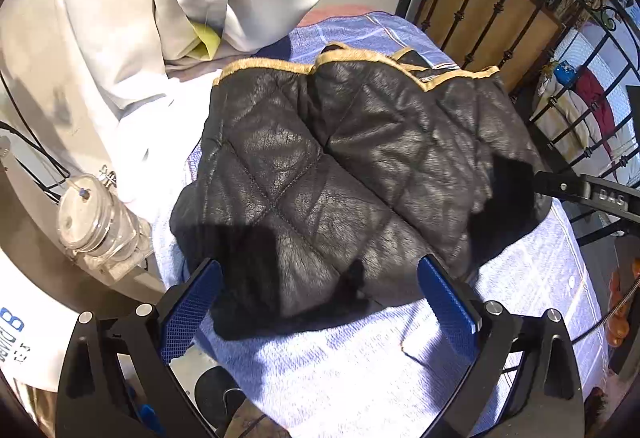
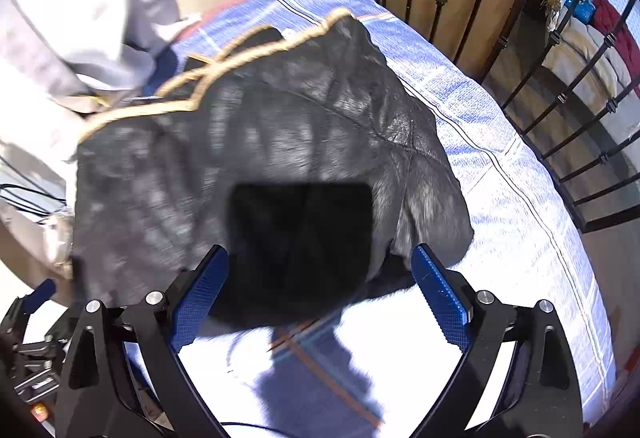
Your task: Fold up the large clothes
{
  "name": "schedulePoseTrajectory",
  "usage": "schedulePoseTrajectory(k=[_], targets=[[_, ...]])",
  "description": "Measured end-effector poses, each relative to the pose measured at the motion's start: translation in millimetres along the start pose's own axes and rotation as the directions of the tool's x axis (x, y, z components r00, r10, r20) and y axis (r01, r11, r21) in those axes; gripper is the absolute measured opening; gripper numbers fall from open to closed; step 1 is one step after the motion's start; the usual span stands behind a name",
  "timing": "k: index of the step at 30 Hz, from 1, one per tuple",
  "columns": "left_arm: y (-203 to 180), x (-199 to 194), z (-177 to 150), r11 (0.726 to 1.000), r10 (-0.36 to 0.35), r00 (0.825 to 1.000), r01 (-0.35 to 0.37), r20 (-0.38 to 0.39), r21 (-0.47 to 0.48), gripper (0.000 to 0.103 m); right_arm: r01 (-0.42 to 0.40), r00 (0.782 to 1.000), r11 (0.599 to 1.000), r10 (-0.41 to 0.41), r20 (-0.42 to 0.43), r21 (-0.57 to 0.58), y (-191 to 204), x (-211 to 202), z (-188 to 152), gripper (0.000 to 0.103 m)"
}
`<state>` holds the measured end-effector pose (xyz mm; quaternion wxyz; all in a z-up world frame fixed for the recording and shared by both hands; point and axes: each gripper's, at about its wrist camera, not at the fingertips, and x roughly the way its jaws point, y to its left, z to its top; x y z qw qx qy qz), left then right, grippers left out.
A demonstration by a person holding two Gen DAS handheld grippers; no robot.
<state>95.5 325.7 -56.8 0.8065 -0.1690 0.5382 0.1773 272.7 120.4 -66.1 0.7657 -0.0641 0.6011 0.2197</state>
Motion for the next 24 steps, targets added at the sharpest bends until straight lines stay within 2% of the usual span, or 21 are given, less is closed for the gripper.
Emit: schedulePoseTrajectory(k=[4,8,10,19,21,24], targets=[[-6,-24,4,1.0,0.001,1.0,-0.001,-0.004,0.005,0.097,-0.023,1.0,0.998,0.024,0.018,-0.053,19,-39,-13,0.092],[-8,-35,1,1.0,-0.014,0.999,0.014,-0.046,-0.008,0.097,0.017,0.998,0.991,-0.009,0.057,-0.134,41,-76,-31,0.092],[-11,-38,-1,1.0,-0.025,0.998,0.025,-0.06,-0.005,0.097,0.028,0.999,0.989,-0.021,0.05,-0.148,47,-85,-37,0.092],[-19,-43,-18,0.999,0.04,0.996,-0.039,-0.083,0.011,0.097,0.119,0.993,0.972,-0.115,0.032,-0.201,67,-83,-57,0.092],[-17,-45,-20,0.998,0.057,0.995,-0.058,-0.087,-0.005,0.097,0.119,0.993,0.972,-0.117,0.024,-0.202,69,-81,-58,0.092],[-14,-44,-22,0.999,0.048,0.994,-0.049,-0.099,-0.013,0.097,0.121,0.993,0.972,-0.12,0.018,-0.202,70,-78,-59,0.092]])
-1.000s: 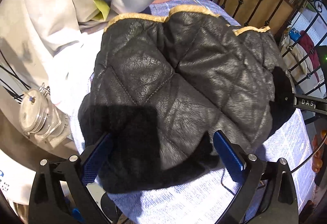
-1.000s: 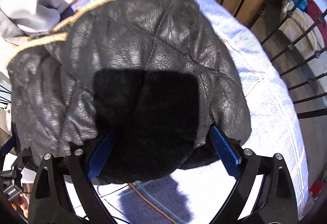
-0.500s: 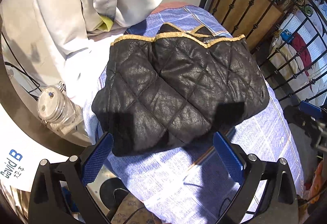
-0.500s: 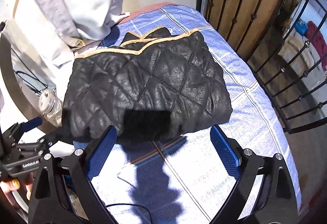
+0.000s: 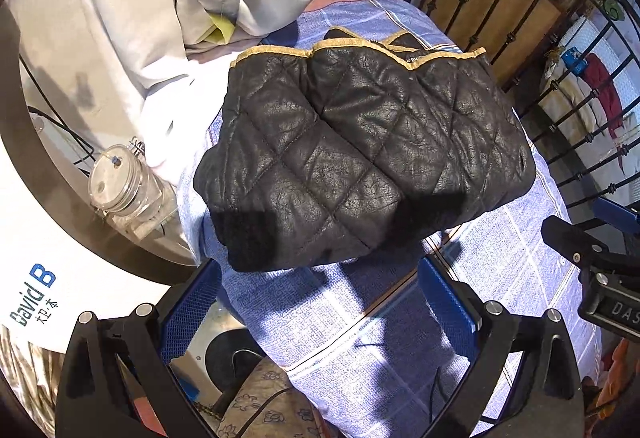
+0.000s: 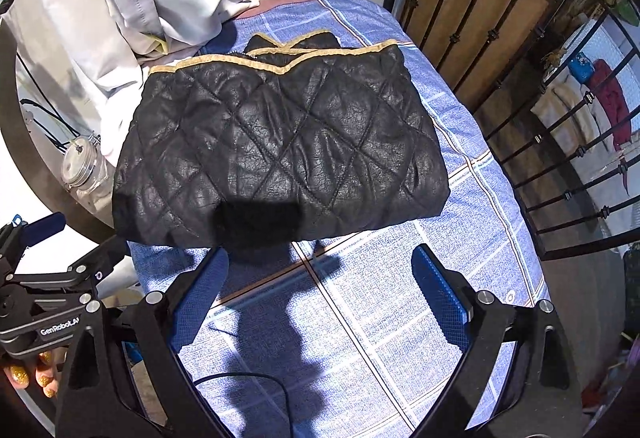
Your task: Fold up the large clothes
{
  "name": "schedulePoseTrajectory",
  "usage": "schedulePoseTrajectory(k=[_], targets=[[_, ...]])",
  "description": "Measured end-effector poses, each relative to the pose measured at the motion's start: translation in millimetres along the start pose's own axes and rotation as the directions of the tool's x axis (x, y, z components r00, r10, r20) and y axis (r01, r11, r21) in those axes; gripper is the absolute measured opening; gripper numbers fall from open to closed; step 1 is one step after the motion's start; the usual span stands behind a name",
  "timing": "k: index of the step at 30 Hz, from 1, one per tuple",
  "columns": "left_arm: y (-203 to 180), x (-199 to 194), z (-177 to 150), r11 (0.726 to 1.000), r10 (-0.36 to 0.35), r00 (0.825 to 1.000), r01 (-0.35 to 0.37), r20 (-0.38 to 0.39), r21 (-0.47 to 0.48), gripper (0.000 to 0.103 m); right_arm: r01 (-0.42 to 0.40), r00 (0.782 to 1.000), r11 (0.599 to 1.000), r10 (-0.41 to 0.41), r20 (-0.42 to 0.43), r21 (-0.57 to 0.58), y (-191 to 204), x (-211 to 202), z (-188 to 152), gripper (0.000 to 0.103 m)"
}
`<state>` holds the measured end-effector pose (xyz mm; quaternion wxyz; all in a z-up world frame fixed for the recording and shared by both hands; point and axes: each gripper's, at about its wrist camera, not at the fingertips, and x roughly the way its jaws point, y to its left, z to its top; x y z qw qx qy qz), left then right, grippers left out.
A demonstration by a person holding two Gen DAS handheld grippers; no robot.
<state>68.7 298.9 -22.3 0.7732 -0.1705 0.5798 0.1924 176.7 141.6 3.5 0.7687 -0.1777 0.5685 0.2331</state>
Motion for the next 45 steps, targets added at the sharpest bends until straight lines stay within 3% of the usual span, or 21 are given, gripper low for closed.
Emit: schedulePoseTrajectory(k=[11,45], targets=[[6,0,-4,0.999,0.042,0.999,-0.042,-0.035,-0.012,0.097,0.013,1.0,1.0,-0.012,-0.005,0.001,2,3,-1,0.092],[-6,-5,-2,0.997,0.07,0.997,-0.071,0.018,0.042,0.097,0.01,1.0,1.0,-0.009,0.023,-0.016,0,2,-3,0.092]])
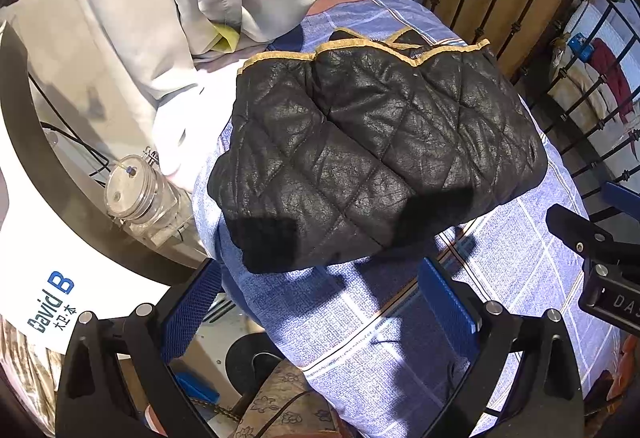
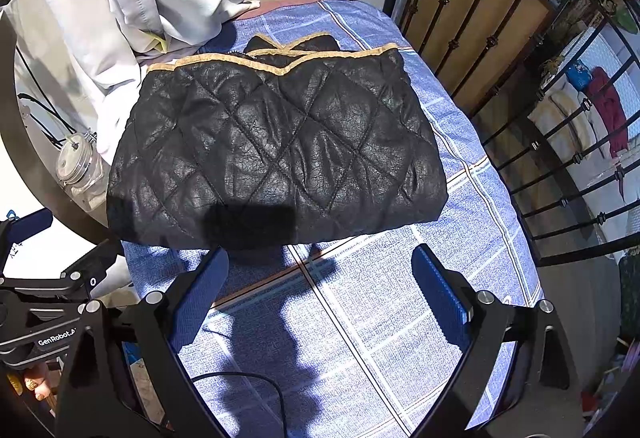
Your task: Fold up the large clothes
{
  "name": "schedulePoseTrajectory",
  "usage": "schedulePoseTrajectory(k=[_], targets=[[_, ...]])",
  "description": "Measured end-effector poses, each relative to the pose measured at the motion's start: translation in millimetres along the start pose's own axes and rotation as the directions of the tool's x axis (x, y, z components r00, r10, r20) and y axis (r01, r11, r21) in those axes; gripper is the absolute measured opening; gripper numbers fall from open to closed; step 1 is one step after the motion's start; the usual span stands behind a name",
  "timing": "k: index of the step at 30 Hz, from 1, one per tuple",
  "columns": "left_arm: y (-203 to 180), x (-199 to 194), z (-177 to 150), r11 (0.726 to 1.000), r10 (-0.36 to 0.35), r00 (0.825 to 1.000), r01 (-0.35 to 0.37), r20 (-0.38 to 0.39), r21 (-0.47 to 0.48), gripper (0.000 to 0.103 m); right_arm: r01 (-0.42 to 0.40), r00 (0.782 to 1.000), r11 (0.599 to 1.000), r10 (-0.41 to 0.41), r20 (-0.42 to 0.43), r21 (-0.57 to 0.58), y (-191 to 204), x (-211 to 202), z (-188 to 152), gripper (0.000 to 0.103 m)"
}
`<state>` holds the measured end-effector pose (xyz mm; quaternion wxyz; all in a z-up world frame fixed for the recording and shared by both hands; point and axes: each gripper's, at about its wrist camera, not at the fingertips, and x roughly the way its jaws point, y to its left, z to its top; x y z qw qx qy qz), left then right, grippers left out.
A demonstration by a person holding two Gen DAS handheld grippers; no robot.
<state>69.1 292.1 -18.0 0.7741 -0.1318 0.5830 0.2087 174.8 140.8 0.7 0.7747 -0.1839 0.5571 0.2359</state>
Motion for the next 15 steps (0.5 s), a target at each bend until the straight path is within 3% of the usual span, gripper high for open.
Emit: schedulePoseTrajectory(k=[15], targets=[[-0.3,0.6,1.6,1.0,0.009,1.0,-0.009,0.009,-0.001,0.097,-0.002,1.0,1.0,0.002,0.005,-0.01,3.2,-1.3,0.4,0.092]])
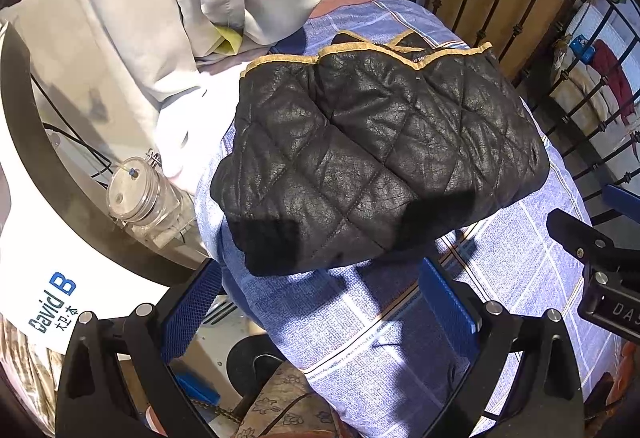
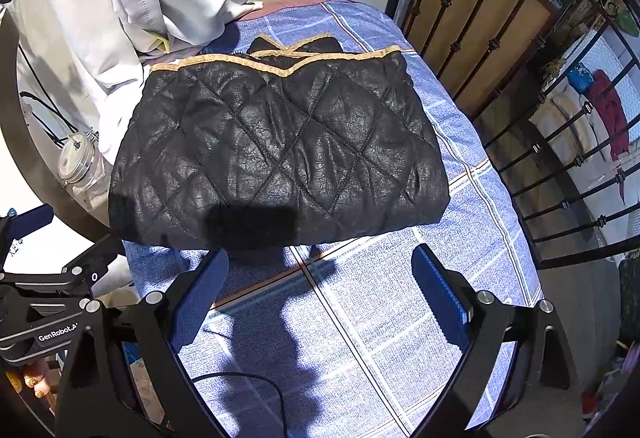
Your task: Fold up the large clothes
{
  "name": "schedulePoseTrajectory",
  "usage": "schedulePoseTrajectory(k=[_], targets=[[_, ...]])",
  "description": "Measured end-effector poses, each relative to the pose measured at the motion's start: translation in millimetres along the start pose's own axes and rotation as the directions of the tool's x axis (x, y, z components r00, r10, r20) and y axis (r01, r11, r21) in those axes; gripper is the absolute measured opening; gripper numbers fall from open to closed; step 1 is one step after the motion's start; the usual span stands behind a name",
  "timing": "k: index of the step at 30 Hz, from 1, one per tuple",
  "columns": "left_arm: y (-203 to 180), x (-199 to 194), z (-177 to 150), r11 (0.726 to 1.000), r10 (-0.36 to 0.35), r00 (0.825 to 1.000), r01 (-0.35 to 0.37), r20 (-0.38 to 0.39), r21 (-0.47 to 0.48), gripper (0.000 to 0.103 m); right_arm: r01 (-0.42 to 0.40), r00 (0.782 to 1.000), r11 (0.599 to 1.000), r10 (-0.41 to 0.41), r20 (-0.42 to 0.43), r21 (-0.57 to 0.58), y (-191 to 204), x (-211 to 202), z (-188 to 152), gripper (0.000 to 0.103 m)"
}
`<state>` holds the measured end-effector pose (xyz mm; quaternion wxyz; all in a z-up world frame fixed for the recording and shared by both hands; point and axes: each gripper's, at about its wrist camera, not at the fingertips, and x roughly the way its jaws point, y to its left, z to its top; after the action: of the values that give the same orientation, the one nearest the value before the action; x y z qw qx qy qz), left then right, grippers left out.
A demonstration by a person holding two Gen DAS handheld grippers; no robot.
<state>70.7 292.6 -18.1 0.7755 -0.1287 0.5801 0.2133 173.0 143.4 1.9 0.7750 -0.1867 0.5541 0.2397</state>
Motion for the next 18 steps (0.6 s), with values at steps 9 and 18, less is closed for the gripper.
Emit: schedulePoseTrajectory(k=[9,18], targets=[[-0.1,-0.4,-1.2,1.0,0.004,1.0,-0.004,0.001,0.001,0.097,0.002,1.0,1.0,-0.002,-0.001,-0.006,0.1,-1.0,-0.4,0.092],[0.8,-0.8,-1.5,1.0,0.01,1.0,-0.01,0.004,0.0,0.097,0.002,1.0,1.0,-0.002,-0.002,-0.015,3.5,-0.7,-0.2,0.092]])
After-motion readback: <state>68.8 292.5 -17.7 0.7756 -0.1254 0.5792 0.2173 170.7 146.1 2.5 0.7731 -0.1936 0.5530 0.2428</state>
